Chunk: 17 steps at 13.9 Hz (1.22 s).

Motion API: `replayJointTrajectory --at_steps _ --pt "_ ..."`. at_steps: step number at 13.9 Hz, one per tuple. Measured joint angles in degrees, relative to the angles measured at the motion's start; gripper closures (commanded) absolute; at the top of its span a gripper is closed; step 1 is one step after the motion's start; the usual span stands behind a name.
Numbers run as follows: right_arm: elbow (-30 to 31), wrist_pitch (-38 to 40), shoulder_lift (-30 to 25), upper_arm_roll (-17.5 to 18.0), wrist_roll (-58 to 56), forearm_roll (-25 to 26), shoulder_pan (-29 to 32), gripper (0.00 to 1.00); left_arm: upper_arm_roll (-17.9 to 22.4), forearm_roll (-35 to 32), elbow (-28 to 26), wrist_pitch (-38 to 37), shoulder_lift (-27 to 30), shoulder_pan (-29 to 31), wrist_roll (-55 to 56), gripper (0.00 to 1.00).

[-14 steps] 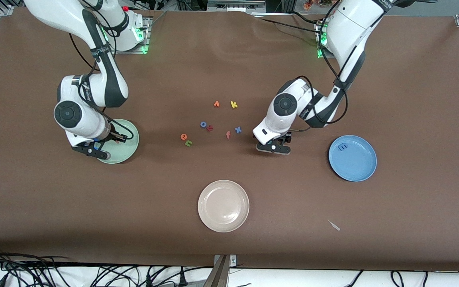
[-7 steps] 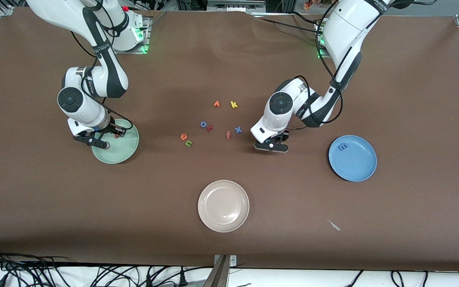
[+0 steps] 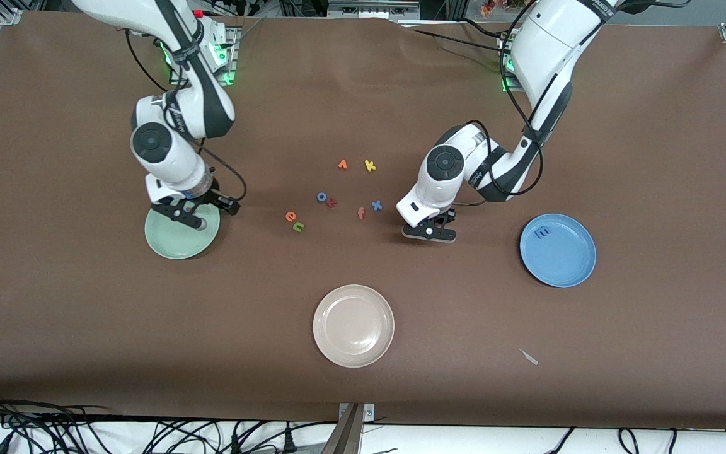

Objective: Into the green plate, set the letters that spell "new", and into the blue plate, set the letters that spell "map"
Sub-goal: 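Carry the teal b to the blue plate with the left gripper, then grasp the orange e with the right gripper while the left gripper returns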

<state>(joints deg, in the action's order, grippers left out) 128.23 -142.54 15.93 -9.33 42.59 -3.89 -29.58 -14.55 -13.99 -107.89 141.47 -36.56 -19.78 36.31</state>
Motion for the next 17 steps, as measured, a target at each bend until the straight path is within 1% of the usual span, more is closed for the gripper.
replayJointTrajectory --at_steps 1,2,4,6,10,13,14,15,16,17 --pt "-0.56 0.0 0.17 1.27 3.13 0.0 -0.09 0.24 0.24 -0.4 0.18 -0.84 0.08 0.84 -1.21 0.92" --pt "-1.13 0.02 0.37 2.44 6.19 0.0 -0.25 0.24 0.25 -0.53 0.62 -3.2 0.3 2.21 -3.26 0.92" --pt "-2.29 0.06 1.4 3.67 11.74 0.0 -1.77 0.24 -0.09 -0.34 2.23 -9.95 1.16 5.75 -9.54 0.92" --pt "-3.71 0.05 3.17 3.94 16.48 0.0 -4.27 0.24 -0.96 1.07 3.64 -14.84 2.59 9.93 -16.39 0.91" --pt "-6.14 -0.55 6.86 4.01 21.84 0.0 -7.65 0.24 -1.41 1.76 3.97 -24.14 5.34 17.3 -33.3 0.91" --pt "-6.3 -2.58 8.77 4.02 23.46 0.0 -8.89 0.24 -1.27 1.67 3.77 -27.17 5.41 21.99 -45.28 0.88" --pt "-6.31 -3.2 9.26 4.02 23.64 0.0 -9.01 0.24 -1.16 1.45 3.52 -27.33 5.35 23.38 -48.31 0.79" --pt "-6.37 -3.73 9.65 4.01 23.73 0.0 -9.04 0.24 -1.12 1.04 3.2 -27.35 5.25 24.78 -50.59 0.67" --pt "-6.59 -4.12 10.02 4.01 23.76 0.0 -9.04 0.24 -1.1 0.7 2.92 -27.35 5.07 25.99 -52.31 0.24" --pt "-7.0 -4.27 10.4 4.01 23.77 0.0 -9.05 0.24 -1.1 0.66 2.78 -27.35 4.87 26.82 -53.85 0.0"
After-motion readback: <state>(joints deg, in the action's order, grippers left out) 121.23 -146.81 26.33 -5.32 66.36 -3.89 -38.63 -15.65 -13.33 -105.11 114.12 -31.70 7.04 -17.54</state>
